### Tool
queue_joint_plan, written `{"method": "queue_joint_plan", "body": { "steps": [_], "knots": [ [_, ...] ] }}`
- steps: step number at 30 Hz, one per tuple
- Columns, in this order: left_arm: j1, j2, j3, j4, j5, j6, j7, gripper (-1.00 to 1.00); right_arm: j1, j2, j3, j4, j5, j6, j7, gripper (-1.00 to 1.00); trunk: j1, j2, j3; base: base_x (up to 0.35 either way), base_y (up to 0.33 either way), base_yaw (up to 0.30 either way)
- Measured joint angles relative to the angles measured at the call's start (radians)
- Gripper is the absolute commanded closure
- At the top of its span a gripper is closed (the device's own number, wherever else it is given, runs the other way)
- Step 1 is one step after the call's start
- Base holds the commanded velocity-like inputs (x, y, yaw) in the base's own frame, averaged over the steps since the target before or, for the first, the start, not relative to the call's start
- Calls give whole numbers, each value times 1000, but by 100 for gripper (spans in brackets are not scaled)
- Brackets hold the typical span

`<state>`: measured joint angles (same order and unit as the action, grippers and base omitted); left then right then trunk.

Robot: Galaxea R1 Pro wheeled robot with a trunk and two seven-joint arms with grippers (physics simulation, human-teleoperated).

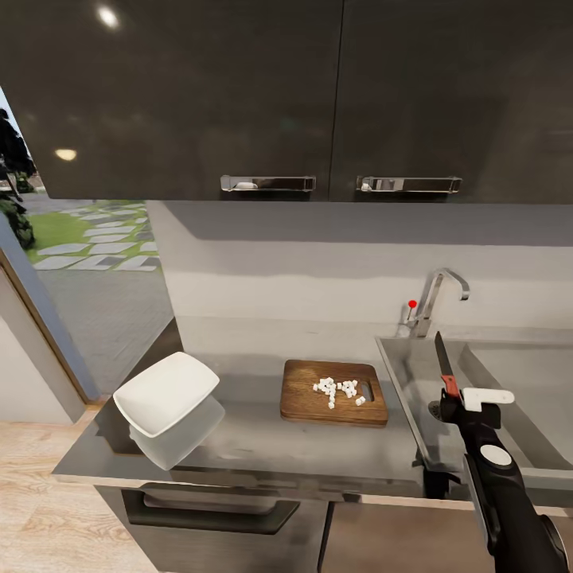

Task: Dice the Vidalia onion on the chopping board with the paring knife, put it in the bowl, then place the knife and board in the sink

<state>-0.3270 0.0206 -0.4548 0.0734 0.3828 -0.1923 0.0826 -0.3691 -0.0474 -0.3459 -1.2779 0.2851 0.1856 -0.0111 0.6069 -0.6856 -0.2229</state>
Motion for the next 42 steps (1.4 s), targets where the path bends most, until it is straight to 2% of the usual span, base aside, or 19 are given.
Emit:
{"method": "queue_joint_plan", "body": {
  "steps": [42],
  "knots": [
    [0,0,0,0,0,0,0,-100,0,5,6,16,-1,-3,1,100,0,0,0,0,0,0]
  ]
}}
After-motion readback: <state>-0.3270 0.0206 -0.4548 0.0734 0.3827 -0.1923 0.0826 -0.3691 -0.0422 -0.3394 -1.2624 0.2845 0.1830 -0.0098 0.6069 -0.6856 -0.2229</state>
